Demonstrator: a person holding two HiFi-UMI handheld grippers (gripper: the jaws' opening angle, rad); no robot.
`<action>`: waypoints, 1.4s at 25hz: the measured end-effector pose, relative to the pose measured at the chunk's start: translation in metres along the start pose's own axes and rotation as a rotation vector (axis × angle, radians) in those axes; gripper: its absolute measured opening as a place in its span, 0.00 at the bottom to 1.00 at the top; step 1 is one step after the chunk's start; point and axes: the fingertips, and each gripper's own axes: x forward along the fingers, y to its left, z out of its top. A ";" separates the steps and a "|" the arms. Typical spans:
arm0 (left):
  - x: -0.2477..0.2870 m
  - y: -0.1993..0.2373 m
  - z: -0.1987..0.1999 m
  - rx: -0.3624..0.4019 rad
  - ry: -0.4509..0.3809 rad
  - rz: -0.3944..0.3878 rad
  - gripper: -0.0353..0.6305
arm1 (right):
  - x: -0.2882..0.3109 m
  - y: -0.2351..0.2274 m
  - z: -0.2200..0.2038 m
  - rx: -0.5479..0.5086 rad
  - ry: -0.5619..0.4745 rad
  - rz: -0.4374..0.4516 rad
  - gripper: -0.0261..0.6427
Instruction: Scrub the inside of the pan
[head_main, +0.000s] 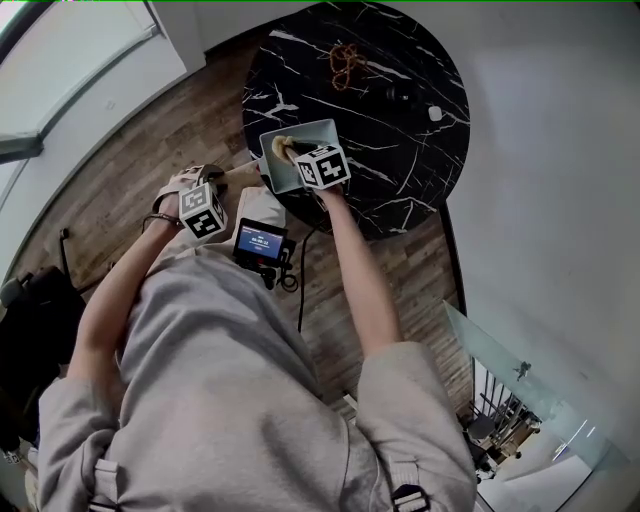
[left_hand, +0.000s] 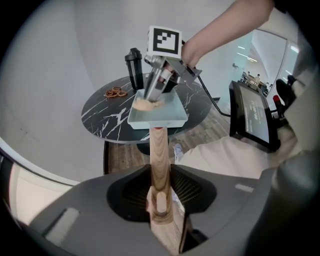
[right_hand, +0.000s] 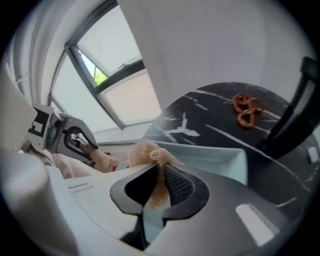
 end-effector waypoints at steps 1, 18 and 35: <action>0.000 0.000 0.000 0.001 -0.001 -0.001 0.24 | -0.014 -0.019 0.003 0.006 -0.023 -0.074 0.14; 0.000 0.002 0.001 0.012 0.009 -0.007 0.24 | -0.017 -0.062 -0.058 -0.229 0.217 -0.350 0.13; 0.005 0.001 -0.002 0.012 0.057 -0.036 0.24 | 0.022 0.046 -0.051 -0.116 0.206 0.002 0.13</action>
